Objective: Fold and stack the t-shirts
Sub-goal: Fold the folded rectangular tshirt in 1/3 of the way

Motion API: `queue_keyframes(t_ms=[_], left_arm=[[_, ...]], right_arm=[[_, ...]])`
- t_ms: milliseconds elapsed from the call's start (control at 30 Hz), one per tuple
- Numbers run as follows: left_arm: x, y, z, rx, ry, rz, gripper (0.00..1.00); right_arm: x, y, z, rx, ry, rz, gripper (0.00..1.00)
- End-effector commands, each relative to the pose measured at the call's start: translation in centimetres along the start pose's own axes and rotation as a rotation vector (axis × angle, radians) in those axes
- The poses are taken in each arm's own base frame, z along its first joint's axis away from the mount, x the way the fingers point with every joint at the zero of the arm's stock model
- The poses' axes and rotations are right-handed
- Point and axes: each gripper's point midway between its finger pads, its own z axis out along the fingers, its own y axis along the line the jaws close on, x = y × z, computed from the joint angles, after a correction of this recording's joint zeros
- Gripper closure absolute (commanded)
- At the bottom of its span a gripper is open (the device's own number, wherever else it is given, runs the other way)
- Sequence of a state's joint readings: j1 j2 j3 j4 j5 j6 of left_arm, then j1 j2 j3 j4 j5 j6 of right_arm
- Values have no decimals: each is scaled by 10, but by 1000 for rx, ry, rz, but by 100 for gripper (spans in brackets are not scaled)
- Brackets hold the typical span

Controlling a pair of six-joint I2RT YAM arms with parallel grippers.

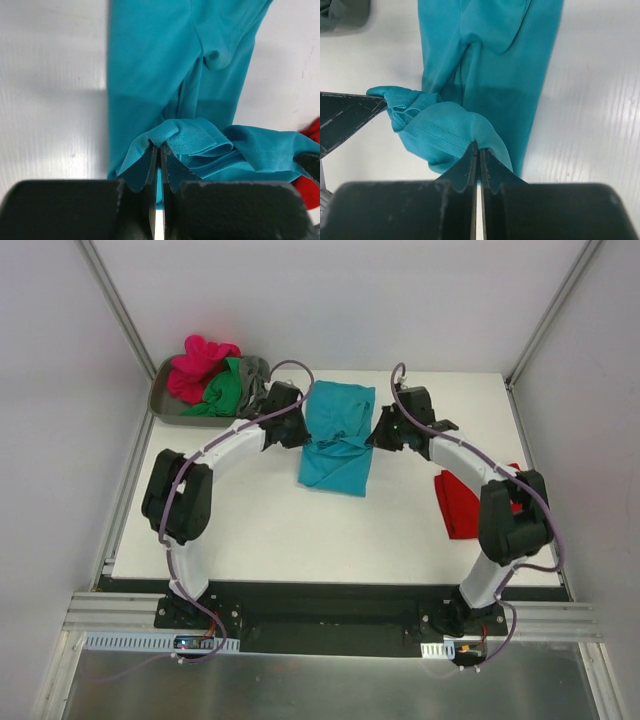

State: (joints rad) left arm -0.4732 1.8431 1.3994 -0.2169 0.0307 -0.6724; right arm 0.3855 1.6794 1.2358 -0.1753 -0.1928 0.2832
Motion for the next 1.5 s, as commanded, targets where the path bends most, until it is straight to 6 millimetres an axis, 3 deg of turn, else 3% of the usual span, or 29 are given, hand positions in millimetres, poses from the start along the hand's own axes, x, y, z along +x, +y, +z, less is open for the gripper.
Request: queue_keyframes(t_ms=[0,133,233,267,300,367,400,500,633,767,900,1067,1167,1333,1467], left_arm=[[-18,-6,19,44,17,15,100],[-25,4,42,24,29,-12,100],[-24,7,56,40,64,-26,95],[-24,7,60,51,74,-26,88],[-25,5,63,71,86,-13,80],[-29,2,63,83,80,6,42],[-32,-1,61,94,74,24,29],[-43,-9,43,116,38,50,1],[-44,-8,12,108,-2,46,1],[-19,13,-4,67,25,13,1],[17,44,-26,5,50,-27,1],[43,75,-43,-66,39,-52,1],[49,84,-44,-89,44,-59,1],[48,82,-38,-68,69,-80,1],[37,72,-31,-42,65,-69,5]], right_arm=[[-26,3,26,-65,-2,-36,99],[-29,-7,51,-53,25,-9,98],[-33,-20,67,-25,32,16,88],[-36,-23,72,-18,30,19,81],[-39,-25,76,-20,30,11,66],[-47,-20,82,-66,39,6,44],[-51,-17,80,-93,45,-2,36],[-58,-5,63,-125,23,-58,20],[-47,6,34,-115,-4,-159,7],[-18,23,21,-148,48,-224,6],[13,62,34,-282,151,-227,6],[26,111,66,-429,229,-205,6],[12,122,93,-436,217,-171,6],[-37,104,134,-318,100,-149,6],[-76,103,130,-285,13,-220,6]])
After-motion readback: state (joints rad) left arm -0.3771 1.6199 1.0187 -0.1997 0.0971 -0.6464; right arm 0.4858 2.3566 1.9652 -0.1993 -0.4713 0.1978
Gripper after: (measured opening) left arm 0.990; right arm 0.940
